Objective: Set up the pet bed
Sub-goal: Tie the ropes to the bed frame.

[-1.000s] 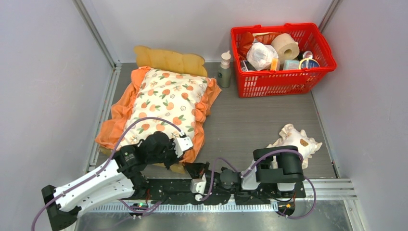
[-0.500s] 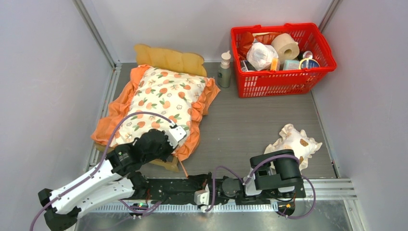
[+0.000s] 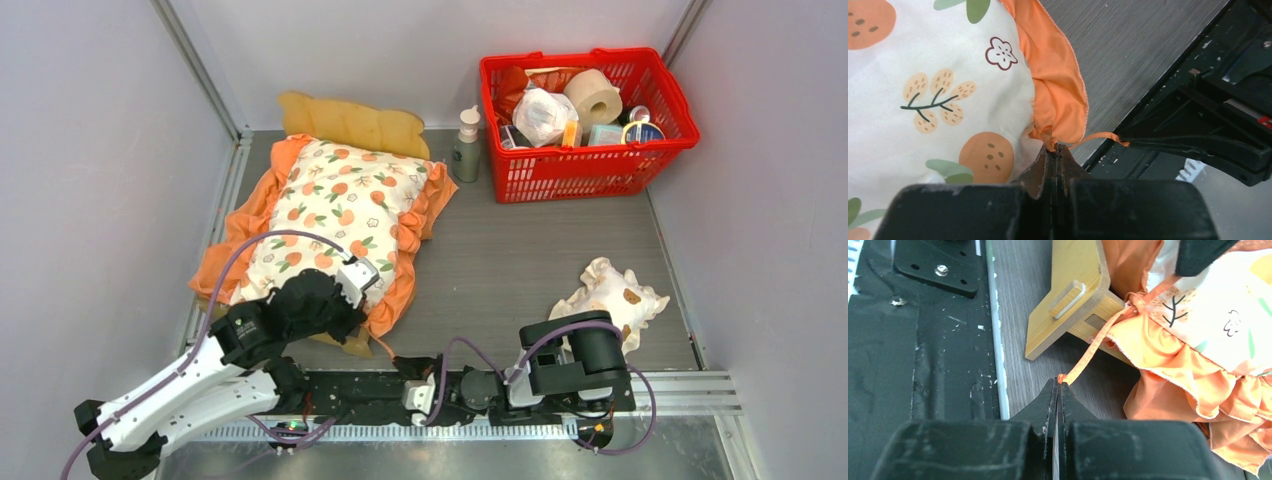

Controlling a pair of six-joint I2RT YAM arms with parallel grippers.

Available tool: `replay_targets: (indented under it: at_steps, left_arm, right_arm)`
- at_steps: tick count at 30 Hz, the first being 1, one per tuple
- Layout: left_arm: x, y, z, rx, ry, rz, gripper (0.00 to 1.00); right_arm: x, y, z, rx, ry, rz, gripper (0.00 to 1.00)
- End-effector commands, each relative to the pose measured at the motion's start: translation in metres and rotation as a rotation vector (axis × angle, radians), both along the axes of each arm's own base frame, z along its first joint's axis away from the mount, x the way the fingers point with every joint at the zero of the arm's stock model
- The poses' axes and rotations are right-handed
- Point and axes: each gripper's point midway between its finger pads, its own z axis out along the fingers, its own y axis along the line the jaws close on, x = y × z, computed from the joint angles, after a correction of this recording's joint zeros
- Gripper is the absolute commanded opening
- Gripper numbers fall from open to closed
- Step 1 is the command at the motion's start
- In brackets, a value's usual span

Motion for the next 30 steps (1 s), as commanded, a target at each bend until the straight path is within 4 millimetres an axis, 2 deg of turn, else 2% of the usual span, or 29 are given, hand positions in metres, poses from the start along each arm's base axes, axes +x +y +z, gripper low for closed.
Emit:
replay_targets:
  at_steps: [1, 5, 8, 12, 16, 20, 25, 27, 30]
  left_arm:
    - [-0.006, -0.016, 0.038, -0.184, 0.012, 0.007, 0.00]
    - [-0.017, -0.004, 0.023, -0.160, 0.102, 0.074, 0.00]
    - [-0.025, -0.005, 0.014, -0.172, 0.154, 0.073, 0.00]
    - [-0.027, 0.005, 0.007, -0.121, 0.214, 0.148, 0.00]
    - [-0.024, 0.032, -0.008, 0.017, 0.277, 0.329, 0.00]
    - [-0.022, 0.050, -0.017, 0.113, 0.317, 0.477, 0.00]
    - [-0.017, 0.068, -0.022, 0.180, 0.314, 0.616, 0.00]
    - [-0.015, 0.077, -0.023, 0.209, 0.297, 0.664, 0.00]
    - [-0.011, 0.088, -0.022, 0.237, 0.269, 0.726, 0.00]
  right_arm:
    - [0.007, 0.009, 0.053, 0.230, 0.076, -0.059, 0.05]
    - [0.005, 0.010, 0.061, 0.272, 0.129, -0.047, 0.05]
    - [0.005, 0.009, 0.063, 0.288, 0.154, -0.049, 0.05]
    - [0.009, 0.008, 0.067, 0.332, 0.238, -0.052, 0.05]
    - [0.008, 0.001, 0.065, 0.358, 0.319, -0.051, 0.05]
    - [0.007, -0.006, 0.051, 0.349, 0.394, -0.065, 0.05]
    - [0.012, -0.028, 0.028, 0.377, 0.575, -0.154, 0.05]
    - [0.009, -0.036, 0.018, 0.398, 0.675, -0.187, 0.05]
    - [0.000, -0.047, 0.008, 0.384, 0.696, -0.214, 0.05]
